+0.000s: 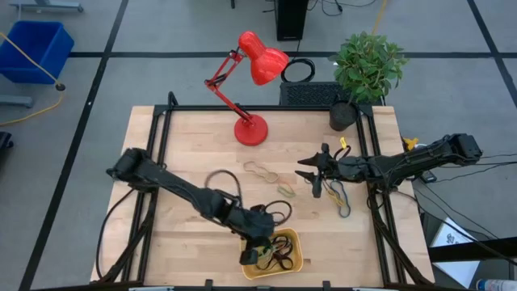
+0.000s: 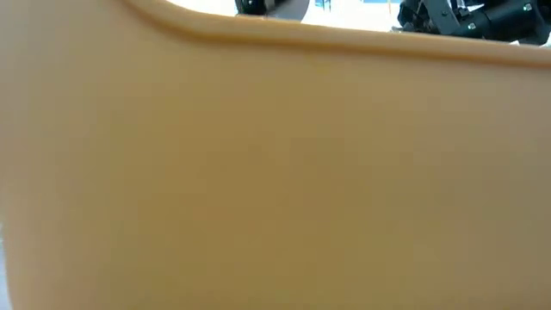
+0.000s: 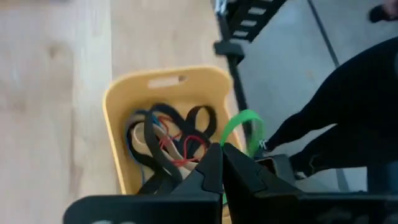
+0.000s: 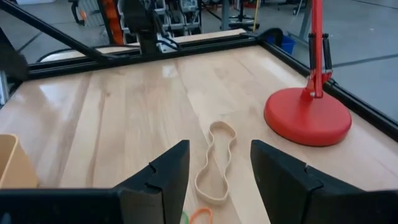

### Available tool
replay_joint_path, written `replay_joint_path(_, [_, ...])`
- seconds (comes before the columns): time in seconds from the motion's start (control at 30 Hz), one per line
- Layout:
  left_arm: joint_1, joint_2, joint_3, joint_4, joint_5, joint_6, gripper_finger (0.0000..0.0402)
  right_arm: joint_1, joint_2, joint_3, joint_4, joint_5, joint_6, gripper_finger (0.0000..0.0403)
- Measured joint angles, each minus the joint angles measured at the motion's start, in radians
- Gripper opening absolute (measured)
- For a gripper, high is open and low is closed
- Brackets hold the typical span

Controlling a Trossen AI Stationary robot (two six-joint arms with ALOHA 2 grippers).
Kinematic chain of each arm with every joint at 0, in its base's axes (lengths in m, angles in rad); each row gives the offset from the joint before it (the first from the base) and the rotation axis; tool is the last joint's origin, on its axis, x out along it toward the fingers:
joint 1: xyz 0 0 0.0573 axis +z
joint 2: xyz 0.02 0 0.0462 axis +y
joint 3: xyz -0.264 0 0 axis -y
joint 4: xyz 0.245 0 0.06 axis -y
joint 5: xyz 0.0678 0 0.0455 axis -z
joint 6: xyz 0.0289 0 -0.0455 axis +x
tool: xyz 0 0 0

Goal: Pick and place rubber bands into bin
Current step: Put the green rubber band into the yellow bin

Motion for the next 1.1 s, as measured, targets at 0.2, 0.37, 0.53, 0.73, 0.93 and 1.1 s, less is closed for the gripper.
replay_joint_path(0.2, [0.0,0.109,0.0,-0.007,0.032,-0.092,0.0005,0.0,0.0,0.0,-0.004,0.0,0.0,0.0164])
replay_joint_path(0.37, [0.0,0.162,0.0,-0.019,0.075,-0.138,0.0004,0.0,0.0,0.0,-0.006,0.0,0.0,0.0164])
replay_joint_path(0.53, [0.0,0.173,0.0,-0.017,0.074,-0.181,0.0015,0.0,0.0,0.0,-0.012,0.0,0.0,0.0164])
replay_joint_path(0.73, [0.001,0.172,0.0,0.007,0.05,-0.206,0.0045,0.0,0.0,0.0,-0.017,0.0,0.0,0.0164])
replay_joint_path(0.93, [0.002,0.171,0.0,-0.001,0.06,-0.212,0.0064,0.0,0.0,0.0,-0.019,0.0,0.0,0.0164])
replay_joint_path(1.1, [0.002,0.171,0.0,-0.001,0.067,-0.234,0.0107,0.0,0.0,0.0,-0.018,0.0,0.0,0.0164])
